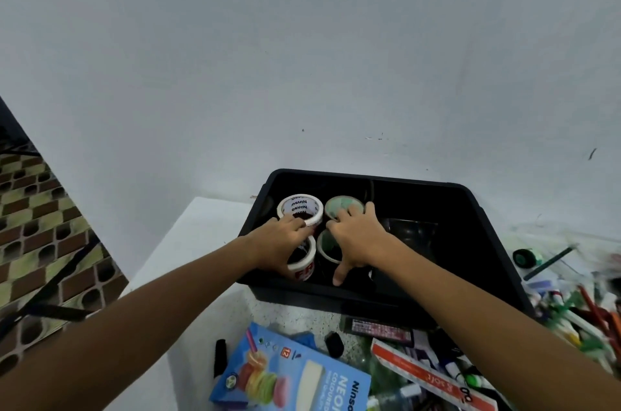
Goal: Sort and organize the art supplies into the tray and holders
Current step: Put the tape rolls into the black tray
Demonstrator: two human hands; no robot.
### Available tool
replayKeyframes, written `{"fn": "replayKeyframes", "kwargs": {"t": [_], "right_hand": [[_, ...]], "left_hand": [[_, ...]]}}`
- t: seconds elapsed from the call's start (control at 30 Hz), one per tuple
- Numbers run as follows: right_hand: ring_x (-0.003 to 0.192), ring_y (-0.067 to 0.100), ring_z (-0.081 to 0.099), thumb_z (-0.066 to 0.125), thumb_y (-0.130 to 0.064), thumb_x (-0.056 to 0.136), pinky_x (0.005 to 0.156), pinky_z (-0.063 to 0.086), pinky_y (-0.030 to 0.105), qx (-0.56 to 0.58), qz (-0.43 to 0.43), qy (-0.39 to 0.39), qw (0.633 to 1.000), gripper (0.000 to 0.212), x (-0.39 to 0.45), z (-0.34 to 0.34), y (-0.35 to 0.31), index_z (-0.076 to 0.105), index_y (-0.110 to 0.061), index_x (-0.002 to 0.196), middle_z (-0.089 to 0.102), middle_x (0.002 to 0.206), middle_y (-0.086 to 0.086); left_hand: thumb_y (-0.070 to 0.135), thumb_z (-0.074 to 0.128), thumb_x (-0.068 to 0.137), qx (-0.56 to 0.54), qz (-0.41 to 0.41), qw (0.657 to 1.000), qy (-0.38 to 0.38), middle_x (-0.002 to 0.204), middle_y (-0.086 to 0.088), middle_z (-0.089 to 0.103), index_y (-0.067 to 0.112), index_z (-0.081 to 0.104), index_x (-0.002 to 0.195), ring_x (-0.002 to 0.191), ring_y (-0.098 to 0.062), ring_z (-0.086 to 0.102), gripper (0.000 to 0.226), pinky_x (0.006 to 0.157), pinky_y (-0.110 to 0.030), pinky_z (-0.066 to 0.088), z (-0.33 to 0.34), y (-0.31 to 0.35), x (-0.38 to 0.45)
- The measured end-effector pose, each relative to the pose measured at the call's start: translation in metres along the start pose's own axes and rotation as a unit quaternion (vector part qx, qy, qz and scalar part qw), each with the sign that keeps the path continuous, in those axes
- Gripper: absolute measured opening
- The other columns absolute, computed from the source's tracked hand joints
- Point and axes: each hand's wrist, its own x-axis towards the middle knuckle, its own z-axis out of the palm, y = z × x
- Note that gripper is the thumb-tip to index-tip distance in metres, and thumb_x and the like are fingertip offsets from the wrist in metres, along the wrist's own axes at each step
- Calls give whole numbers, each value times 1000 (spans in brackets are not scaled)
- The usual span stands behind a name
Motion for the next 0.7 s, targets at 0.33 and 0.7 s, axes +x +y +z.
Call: {"fn": "replayKeyframes", "kwargs": {"t": [0.33, 0.7], "right_hand": [[126, 33, 42, 74, -75, 52, 105, 25, 54, -43, 30, -6, 999, 108, 9, -2, -9, 42, -10, 132, 43, 137, 14], [126, 27, 44, 62, -61, 80, 100, 34, 44, 246, 36, 160, 955, 70, -33, -8, 42, 49, -22, 136, 50, 134, 7]], "left_hand": [[56, 80, 61, 40, 9, 999, 5, 135, -20, 40, 7, 31, 146, 122, -34, 38, 110, 90, -42, 49, 15, -7, 10], [75, 64, 68, -99, -77, 991, -44, 156, -6, 18, 27, 18, 151, 142, -23, 10, 106, 114, -42, 23, -31, -13, -14]]}}
